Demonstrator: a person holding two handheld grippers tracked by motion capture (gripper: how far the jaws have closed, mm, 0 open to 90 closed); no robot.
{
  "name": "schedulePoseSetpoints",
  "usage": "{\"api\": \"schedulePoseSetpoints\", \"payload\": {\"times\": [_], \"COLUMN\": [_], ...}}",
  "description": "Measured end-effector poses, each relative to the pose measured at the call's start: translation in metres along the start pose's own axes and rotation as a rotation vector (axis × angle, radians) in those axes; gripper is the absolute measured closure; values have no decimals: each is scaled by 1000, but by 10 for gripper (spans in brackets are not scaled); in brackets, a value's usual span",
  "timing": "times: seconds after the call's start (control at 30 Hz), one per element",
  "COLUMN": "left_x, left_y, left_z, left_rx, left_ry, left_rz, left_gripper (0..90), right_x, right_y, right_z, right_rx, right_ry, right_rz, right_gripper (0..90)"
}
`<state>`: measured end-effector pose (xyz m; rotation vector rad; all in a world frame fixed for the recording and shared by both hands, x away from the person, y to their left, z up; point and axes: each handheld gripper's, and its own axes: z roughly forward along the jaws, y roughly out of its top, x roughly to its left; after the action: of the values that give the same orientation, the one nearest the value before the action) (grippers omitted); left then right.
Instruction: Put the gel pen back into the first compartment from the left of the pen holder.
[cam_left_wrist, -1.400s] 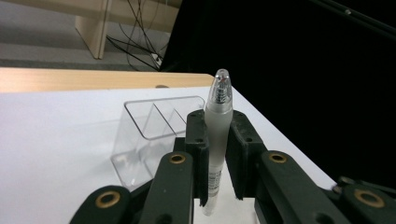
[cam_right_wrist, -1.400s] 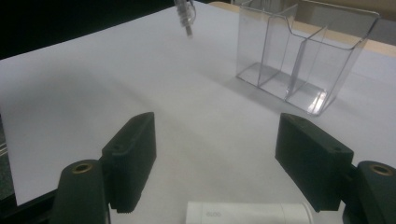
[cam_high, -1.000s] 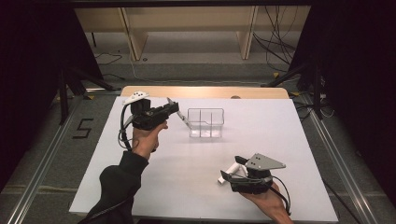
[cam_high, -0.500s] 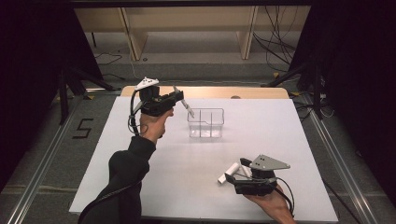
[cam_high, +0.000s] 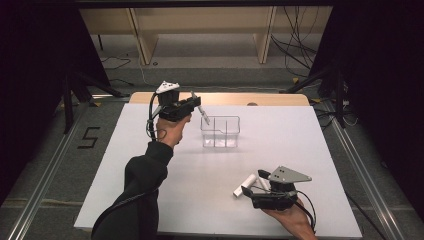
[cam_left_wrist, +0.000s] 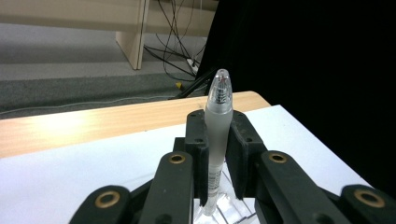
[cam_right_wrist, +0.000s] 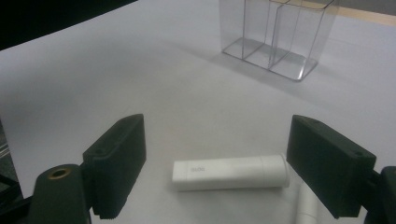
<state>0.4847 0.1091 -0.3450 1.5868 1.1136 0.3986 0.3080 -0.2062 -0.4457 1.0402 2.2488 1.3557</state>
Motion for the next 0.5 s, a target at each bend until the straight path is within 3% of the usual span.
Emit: {"api": "schedulePoseSetpoints", "payload": {"times": [0.5], "left_x": [9], "left_y": [-15], "left_z": [16], "left_rx": [37], "left_ry": [33], "left_rz": [-12], "left_gripper": [799], "right_x": [1], "right_y": [0], "right_z": [0], "right_rx": [-7], "right_ry": [-4], "right_rz": [0], "right_gripper": [207]}}
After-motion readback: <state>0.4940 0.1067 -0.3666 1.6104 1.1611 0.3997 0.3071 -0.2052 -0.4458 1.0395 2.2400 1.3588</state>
